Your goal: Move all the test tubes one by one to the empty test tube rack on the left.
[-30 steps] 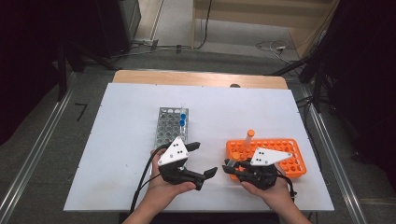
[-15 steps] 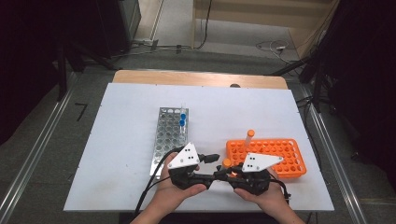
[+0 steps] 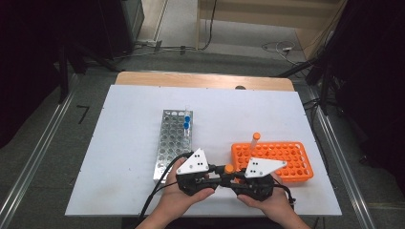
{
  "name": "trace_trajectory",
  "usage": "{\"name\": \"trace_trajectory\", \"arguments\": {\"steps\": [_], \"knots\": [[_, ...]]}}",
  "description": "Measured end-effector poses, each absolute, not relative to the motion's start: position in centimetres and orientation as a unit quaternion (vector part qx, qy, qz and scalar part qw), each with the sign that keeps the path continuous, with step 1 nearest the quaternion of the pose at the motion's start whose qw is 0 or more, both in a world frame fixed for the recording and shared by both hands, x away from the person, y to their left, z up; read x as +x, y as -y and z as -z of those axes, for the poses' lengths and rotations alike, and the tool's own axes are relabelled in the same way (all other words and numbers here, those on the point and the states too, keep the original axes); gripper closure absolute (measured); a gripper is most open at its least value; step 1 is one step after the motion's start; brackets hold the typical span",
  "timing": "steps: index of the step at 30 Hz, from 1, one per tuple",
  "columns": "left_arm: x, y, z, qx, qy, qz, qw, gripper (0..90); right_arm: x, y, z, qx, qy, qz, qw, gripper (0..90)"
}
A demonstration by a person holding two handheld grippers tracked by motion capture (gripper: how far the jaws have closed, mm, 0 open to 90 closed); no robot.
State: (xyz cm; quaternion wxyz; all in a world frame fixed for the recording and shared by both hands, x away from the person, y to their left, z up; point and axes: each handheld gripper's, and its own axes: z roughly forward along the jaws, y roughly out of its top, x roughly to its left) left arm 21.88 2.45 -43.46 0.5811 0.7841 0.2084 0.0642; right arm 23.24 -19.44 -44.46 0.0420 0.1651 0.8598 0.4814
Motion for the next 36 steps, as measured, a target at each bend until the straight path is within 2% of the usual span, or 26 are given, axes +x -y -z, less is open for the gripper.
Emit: {"name": "trace_trajectory", "arguments": {"steps": [8,20,36], "knots": [[21.9,-2.5,43.3,0.785,-0.208,-0.076,0.578,74.6,23.4,19.5,44.6,0.167,-0.858,-0.485,0.037,71.8],[22.6,-4.4,42.6,0.765,-0.233,-0.1,0.591,74.7,23.9,20.8,44.2,0.174,-0.848,-0.499,0.045,38.3],[24.1,-7.9,41.1,0.737,-0.272,-0.148,0.6,74.7,25.0,23.1,43.9,0.199,-0.838,-0.505,0.058,8.0]]}}
